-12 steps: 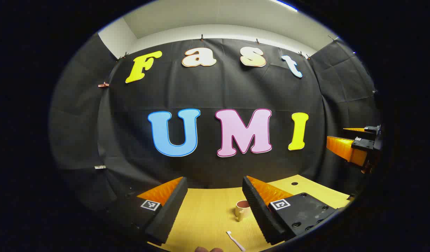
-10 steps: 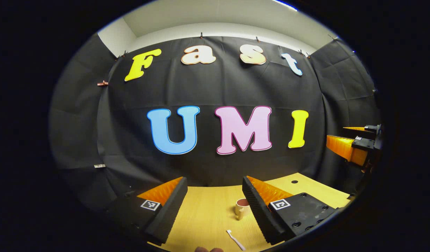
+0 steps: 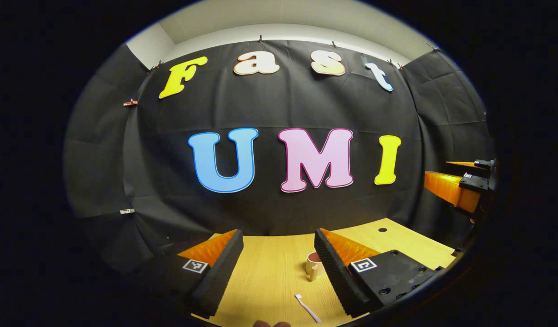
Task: Put the toothbrush and toothpaste on the desktop into the cup, then pick up the cup and place it on the coaster on the desktop.
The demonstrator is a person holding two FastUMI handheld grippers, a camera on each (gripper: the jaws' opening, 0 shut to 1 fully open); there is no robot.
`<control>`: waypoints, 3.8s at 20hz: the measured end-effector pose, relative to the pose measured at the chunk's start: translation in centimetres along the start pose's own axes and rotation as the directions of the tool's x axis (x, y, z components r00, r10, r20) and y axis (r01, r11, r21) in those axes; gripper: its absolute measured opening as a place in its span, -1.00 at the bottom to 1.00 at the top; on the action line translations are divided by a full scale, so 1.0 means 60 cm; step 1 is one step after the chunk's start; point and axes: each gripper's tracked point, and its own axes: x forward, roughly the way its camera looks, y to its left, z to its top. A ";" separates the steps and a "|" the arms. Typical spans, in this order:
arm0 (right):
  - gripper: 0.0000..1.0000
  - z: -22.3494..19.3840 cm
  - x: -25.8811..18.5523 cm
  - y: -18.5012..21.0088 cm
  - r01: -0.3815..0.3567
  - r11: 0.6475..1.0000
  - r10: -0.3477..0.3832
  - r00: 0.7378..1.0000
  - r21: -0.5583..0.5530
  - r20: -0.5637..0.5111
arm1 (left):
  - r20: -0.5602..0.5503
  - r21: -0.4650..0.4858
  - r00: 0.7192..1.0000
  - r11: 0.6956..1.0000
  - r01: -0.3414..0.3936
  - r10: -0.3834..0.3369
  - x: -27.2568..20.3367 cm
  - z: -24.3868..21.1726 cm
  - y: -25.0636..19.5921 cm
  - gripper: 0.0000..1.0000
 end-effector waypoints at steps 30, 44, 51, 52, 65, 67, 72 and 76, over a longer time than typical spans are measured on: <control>0.86 -0.513 -0.029 0.125 -0.322 0.946 0.209 0.691 -0.035 -0.692 | -0.537 -0.117 0.841 0.981 -0.157 0.071 0.042 -0.400 -0.051 0.99; 0.49 -0.690 -0.082 0.155 -0.446 0.894 0.152 0.387 -0.040 -0.910 | -0.604 -0.079 0.783 0.967 -0.241 0.146 0.028 -0.478 -0.012 0.97; 0.11 -0.712 -0.066 0.155 -0.398 0.917 0.119 0.343 -0.029 -0.932 | -0.634 -0.089 0.757 0.957 -0.276 0.159 0.014 -0.500 -0.008 0.97; 0.00 -0.711 -0.069 0.156 -0.381 0.925 0.126 0.327 -0.009 -0.937 | -0.637 -0.087 0.754 0.957 -0.277 0.160 0.013 -0.502 -0.010 0.97; -0.49 -0.687 -0.066 0.135 -0.266 0.922 0.355 0.291 0.282 -0.888 | -0.704 -0.093 0.705 0.973 -0.210 0.085 0.044 -0.520 -0.098 0.82; -0.49 -0.662 -0.060 0.125 -0.283 0.914 0.379 0.335 0.292 -0.863 | -0.720 -0.078 0.688 0.975 -0.209 0.090 0.051 -0.533 -0.103 0.80; -0.49 -0.620 -0.062 0.098 -0.288 0.899 0.421 0.362 0.330 -0.831 | -0.776 -0.073 0.624 0.969 -0.237 0.094 0.062 -0.573 -0.106 0.74; -0.49 -0.616 -0.059 0.075 -0.285 0.891 0.440 0.358 0.353 -0.823 | -0.790 -0.042 0.602 0.970 -0.237 0.113 0.086 -0.590 -0.103 0.56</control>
